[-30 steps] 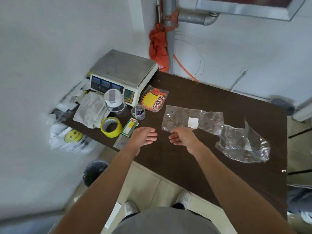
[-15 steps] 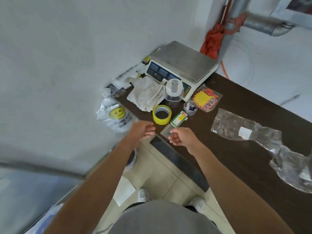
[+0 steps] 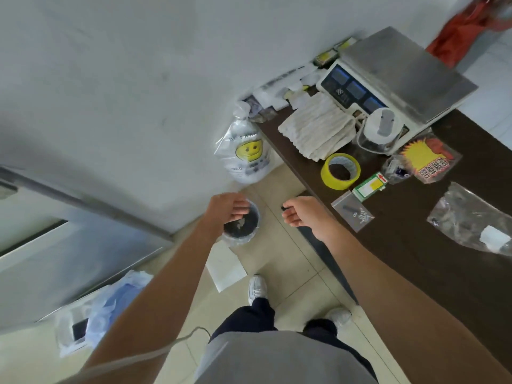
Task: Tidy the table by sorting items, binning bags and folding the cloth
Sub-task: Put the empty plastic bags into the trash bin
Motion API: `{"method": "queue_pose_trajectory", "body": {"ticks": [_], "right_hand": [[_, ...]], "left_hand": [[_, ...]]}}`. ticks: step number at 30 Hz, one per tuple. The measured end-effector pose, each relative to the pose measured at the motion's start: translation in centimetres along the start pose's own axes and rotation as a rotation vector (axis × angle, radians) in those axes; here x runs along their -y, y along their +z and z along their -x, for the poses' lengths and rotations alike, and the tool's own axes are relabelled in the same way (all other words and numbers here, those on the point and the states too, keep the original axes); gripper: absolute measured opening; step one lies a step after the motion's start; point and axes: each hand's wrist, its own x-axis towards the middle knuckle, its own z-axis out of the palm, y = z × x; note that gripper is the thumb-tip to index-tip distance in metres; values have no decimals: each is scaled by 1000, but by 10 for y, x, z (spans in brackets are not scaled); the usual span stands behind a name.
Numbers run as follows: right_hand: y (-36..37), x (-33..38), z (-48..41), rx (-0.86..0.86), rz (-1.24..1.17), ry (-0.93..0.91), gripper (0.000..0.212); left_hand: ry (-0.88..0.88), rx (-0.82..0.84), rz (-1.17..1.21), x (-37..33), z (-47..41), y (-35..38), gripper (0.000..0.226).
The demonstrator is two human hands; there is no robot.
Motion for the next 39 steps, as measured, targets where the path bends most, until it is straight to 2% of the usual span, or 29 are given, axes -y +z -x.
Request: {"method": "queue_pose_trajectory", "body": {"ticks": [4, 11, 17, 19, 21, 23, 29, 39], "right_hand": [[22, -1, -23, -6, 82, 67, 14], [48, -10, -63, 36, 289, 71, 14], [71, -37, -109, 59, 494, 61, 15], [77, -50, -131, 64, 573, 74, 24], [80, -68, -154, 68, 654, 87, 33], [84, -86, -173, 86, 717, 100, 32], [108, -123, -242, 106, 853, 105, 23], [146, -183, -359, 131, 959, 132, 25]], "left_hand": [[-53, -38, 29, 20, -19, -28, 19], [-95, -142, 76, 68, -62, -56, 15], [-194, -173, 10, 121, -103, -63, 14], [-197, -187, -16, 133, -124, -63, 15], [-183, -213, -93, 144, -149, -64, 15], [-167, -242, -188, 153, -172, -65, 17], [-137, -202, -357, 185, -241, -65, 30], [-187, -141, -384, 275, -340, -64, 35]]}}
